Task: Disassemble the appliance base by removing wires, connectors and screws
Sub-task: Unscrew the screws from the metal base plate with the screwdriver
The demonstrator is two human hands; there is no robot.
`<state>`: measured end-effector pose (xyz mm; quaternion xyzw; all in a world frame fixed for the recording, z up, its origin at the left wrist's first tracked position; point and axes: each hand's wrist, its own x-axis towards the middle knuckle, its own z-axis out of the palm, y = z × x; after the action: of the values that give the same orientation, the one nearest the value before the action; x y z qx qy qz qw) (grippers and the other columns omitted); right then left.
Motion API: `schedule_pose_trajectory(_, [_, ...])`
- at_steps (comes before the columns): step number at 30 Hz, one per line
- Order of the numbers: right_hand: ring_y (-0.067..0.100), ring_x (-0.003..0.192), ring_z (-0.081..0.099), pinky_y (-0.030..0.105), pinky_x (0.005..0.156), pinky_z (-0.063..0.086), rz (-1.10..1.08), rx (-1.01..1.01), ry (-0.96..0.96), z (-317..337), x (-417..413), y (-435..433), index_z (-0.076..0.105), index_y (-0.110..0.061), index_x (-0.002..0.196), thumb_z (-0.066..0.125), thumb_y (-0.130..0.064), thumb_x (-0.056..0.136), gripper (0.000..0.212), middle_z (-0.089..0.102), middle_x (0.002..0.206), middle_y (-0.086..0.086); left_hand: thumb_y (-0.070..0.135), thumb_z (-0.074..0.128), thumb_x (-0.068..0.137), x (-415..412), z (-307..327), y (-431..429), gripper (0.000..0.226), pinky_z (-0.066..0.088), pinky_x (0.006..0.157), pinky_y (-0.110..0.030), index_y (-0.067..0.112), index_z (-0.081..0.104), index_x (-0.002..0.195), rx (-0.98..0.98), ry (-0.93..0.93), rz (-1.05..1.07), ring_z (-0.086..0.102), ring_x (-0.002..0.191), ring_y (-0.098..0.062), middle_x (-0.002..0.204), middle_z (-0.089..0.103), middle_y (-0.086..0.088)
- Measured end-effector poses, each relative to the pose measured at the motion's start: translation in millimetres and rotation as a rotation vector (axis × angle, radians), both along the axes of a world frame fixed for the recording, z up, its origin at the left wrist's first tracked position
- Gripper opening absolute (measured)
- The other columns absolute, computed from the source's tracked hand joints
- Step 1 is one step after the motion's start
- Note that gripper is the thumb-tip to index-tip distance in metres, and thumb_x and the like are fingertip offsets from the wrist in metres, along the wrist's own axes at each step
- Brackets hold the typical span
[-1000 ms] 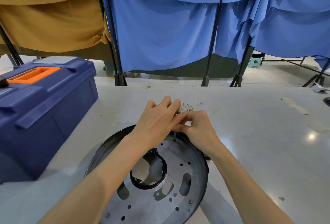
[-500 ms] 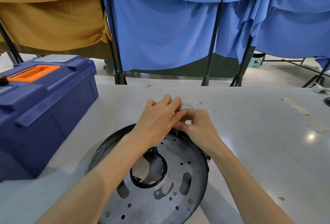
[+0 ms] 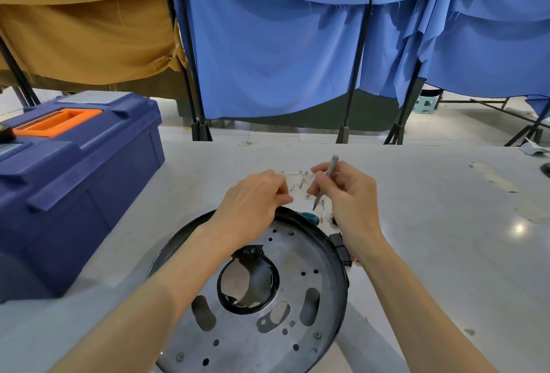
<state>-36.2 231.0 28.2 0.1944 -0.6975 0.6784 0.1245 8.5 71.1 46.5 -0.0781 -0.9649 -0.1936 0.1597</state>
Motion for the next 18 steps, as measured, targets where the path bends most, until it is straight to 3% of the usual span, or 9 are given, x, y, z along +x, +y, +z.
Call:
schedule_pose_trajectory(2, [0.009,0.063,0.062,0.018,0.064,0.049,-0.022,0.048,-0.003,-1.3,-2.8,1.4,0.065,-0.013,0.092,0.053,0.002,0.093,0.020,0.065,0.067,0.005,0.025,0.061,0.092,0.9,-4.0,-1.9,0.007,0.046,0.074,-0.033,0.019,0.065,0.091,-0.055,-0.083,-0.036,0.055,0.084,-0.017,0.090,0.055,0.007])
schedule_pose_trajectory(4, [0.013,0.072,0.063,0.024,0.071,0.050,-0.027,0.227,-0.024,-5.9,-4.9,0.1,0.063,-0.014,0.089,0.049,0.004,0.094,0.023,0.066,0.074,0.005,0.026,0.064,0.090,1.6,-10.8,-0.9,0.009,0.044,0.071,-0.030,0.020,0.069,0.095,-0.120,-0.132,-0.073,0.055,0.085,-0.015,0.087,0.052,0.008])
schedule_pose_trajectory(6, [0.016,0.081,0.062,0.025,0.075,0.049,0.015,0.411,-0.060,-11.9,-4.5,-3.7,0.064,-0.010,0.088,0.049,0.002,0.093,0.020,0.066,0.079,0.005,0.029,0.063,0.090,1.0,-16.6,1.5,0.013,0.036,0.067,-0.028,0.022,0.069,0.099,-0.175,-0.132,-0.078,0.052,0.084,-0.015,0.087,0.046,0.009])
schedule_pose_trajectory(8, [0.015,0.077,0.058,0.026,0.071,0.044,0.063,0.513,-0.067,-16.7,-3.7,-7.9,0.066,-0.007,0.084,0.054,-0.003,0.092,0.014,0.065,0.080,0.005,0.028,0.060,0.091,0.4,-20.5,4.0,0.014,0.033,0.066,-0.029,0.022,0.068,0.102,-0.219,-0.126,-0.083,0.053,0.088,-0.019,0.089,0.044,0.007])
schedule_pose_trajectory(10, [0.013,0.070,0.054,0.024,0.065,0.041,0.091,0.551,-0.050,-18.6,-2.9,-10.5,0.066,-0.007,0.079,0.060,-0.006,0.089,0.011,0.063,0.074,0.004,0.026,0.057,0.092,-0.1,-23.5,5.9,0.015,0.031,0.066,-0.030,0.021,0.066,0.104,-0.258,-0.125,-0.095,0.055,0.092,-0.022,0.094,0.048,0.003])
schedule_pose_trajectory(13, [0.009,0.070,0.057,0.012,0.060,0.040,0.098,0.555,-0.044,-20.1,-3.8,-11.1,0.069,-0.009,0.082,0.062,-0.004,0.085,0.009,0.066,0.075,0.000,0.024,0.055,0.093,-0.2,-24.9,7.2,0.014,0.031,0.065,-0.030,0.018,0.064,0.102,-0.268,-0.122,-0.089,0.055,0.093,-0.025,0.096,0.049,0.001])
schedule_pose_trajectory(18, [0.001,0.060,0.049,0.012,0.056,0.036,0.102,0.517,-0.078,-23.1,-5.8,-11.0,0.067,-0.010,0.078,0.063,-0.006,0.085,0.008,0.058,0.067,-0.007,0.020,0.052,0.092,-0.6,-26.1,10.9,0.012,0.035,0.068,-0.033,0.013,0.059,0.098,-0.297,-0.116,-0.085,0.055,0.094,-0.028,0.103,0.053,-0.005])
